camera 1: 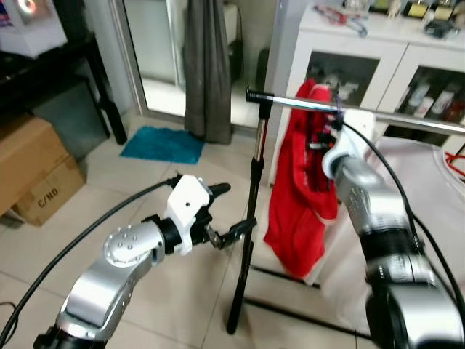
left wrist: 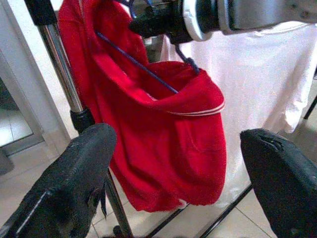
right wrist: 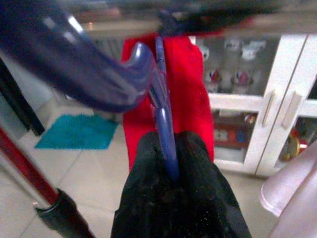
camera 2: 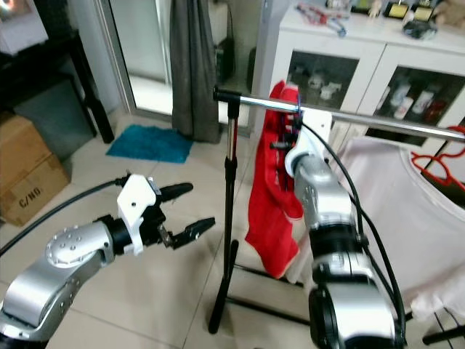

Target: Hang hanger

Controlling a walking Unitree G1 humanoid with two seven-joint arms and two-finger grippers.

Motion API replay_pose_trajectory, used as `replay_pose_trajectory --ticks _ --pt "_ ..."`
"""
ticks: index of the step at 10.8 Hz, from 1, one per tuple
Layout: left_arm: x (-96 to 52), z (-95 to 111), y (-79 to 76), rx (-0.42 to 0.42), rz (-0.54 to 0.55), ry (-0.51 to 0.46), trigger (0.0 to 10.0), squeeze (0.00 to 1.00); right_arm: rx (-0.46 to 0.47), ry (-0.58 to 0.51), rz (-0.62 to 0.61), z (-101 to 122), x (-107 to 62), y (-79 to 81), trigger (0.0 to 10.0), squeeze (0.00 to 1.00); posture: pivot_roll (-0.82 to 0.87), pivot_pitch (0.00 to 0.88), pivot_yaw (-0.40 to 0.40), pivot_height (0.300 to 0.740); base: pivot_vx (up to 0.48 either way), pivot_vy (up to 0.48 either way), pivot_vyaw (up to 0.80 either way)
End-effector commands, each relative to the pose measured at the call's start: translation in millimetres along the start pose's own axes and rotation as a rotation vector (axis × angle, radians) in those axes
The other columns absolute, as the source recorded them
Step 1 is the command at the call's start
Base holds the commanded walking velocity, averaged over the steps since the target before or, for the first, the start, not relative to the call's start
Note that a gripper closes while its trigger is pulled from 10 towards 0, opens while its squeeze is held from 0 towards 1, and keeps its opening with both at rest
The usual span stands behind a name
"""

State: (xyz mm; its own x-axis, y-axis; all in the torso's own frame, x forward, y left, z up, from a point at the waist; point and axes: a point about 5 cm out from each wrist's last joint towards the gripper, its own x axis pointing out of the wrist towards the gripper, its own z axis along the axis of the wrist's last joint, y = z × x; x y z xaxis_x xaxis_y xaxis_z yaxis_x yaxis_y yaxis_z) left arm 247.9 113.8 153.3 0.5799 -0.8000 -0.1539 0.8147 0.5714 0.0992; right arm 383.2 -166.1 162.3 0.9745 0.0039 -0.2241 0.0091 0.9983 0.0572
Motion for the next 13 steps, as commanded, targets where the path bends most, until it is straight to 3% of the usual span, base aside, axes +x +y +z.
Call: replay_pose_trajectory --ticks 1,4,7,8,10,11,13 --pt "0.6 2.1 -0.7 0.018 -0.014 0.003 10.0 0.71 0.015 -0.014 -0.011 12.8 4.5 -2.8 10.0 0.0 0.04 0.0 -0.023 0.74 0.0 0.0 0.0" --pt "0.9 1.4 -0.2 0.022 -0.022 0.008 10.0 0.7 0.053 0.086 -0.016 9.3 14.3 -3.0 10.0 0.0 0.04 0.0 -0.019 0.74 0.0 0.0 0.0" --pt "1.4 0.0 -0.7 0.022 -0.021 0.011 10.0 0.71 0.029 0.185 0.035 -9.6 14.5 1.1 10.0 0.0 0.04 0.0 -0.024 0.74 0.0 0.0 0.0" --pt "1.6 -0.1 -1.4 0.018 -0.018 0.005 10.0 0.7 0.013 0.146 0.063 -10.7 13.3 0.4 10.0 0.94 0.04 0.0 -0.024 0.74 0.0 0.0 0.0" --pt "2.0 3.4 0.0 -0.012 0.018 -0.051 10.0 0.71 0.046 0.002 0.173 -2.0 4.5 1.4 10.0 1.0 0.03 0.0 -0.025 0.74 0.0 0.0 0.0" --pt "1.7 5.0 1.5 -0.039 0.051 -0.086 10.0 0.71 0.104 -0.066 0.261 0.5 -11.3 1.3 10.0 1.0 0.03 0.0 -0.025 0.74 0.0 0.0 0.0" --pt "0.6 5.1 2.8 -0.075 0.095 -0.116 10.0 0.71 0.074 -0.116 0.265 0.2 -32.5 -4.7 10.0 1.0 0.02 0.0 -0.014 0.74 0.0 0.0 0.0"
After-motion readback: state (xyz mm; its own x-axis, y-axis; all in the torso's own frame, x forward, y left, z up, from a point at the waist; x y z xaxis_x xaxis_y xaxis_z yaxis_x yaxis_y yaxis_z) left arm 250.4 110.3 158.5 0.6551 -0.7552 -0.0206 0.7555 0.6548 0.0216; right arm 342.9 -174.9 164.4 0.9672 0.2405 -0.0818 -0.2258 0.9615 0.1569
